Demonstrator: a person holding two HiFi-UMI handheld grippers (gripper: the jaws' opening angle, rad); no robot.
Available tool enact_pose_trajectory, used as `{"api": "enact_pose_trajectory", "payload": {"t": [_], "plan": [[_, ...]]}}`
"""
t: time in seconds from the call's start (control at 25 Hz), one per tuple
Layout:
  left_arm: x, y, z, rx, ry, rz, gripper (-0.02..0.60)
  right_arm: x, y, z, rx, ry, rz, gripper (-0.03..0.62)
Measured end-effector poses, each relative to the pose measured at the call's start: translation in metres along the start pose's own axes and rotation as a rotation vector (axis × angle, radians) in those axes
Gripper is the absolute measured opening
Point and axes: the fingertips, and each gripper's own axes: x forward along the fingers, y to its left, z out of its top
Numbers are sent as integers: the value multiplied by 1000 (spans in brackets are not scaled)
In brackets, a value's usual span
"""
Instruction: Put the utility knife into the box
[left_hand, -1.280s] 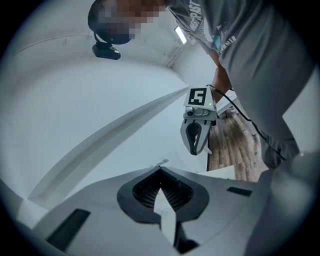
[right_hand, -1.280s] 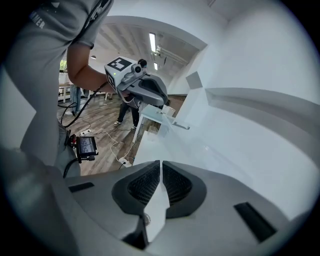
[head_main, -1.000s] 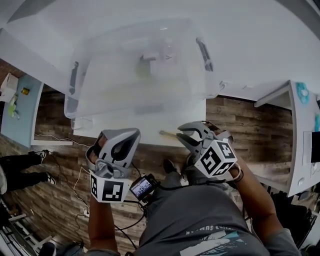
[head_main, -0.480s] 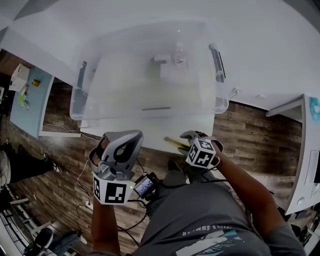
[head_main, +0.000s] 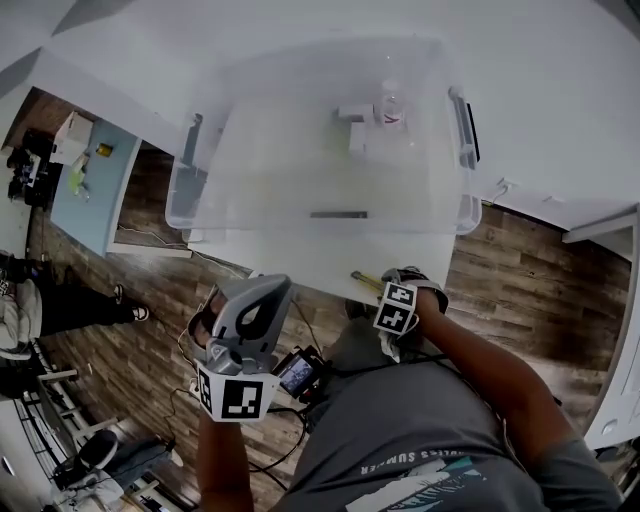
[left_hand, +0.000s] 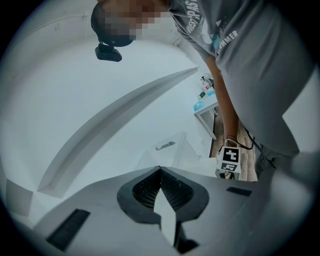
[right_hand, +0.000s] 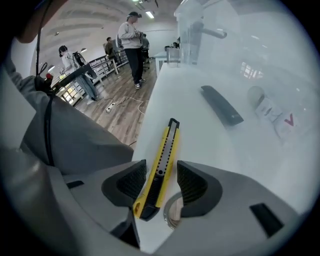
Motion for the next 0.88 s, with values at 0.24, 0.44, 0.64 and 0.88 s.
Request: {"api": "enact_pose_trajectory", "payload": {"t": [0.24, 0.44, 0.64, 0.88], "plan": [[-8, 11, -22, -15, 3, 4, 8, 5, -5, 3, 115, 9, 34, 123], [-7, 32, -28, -4, -46, 11, 8, -12, -2, 8, 147, 5, 54, 120], [-5, 57, -50, 7, -88, 46, 8, -110, -11, 56, 152, -182, 13, 120], [-24, 94, -94, -32, -91, 120, 8, -255, -22, 154, 71, -426, -47, 121]]}}
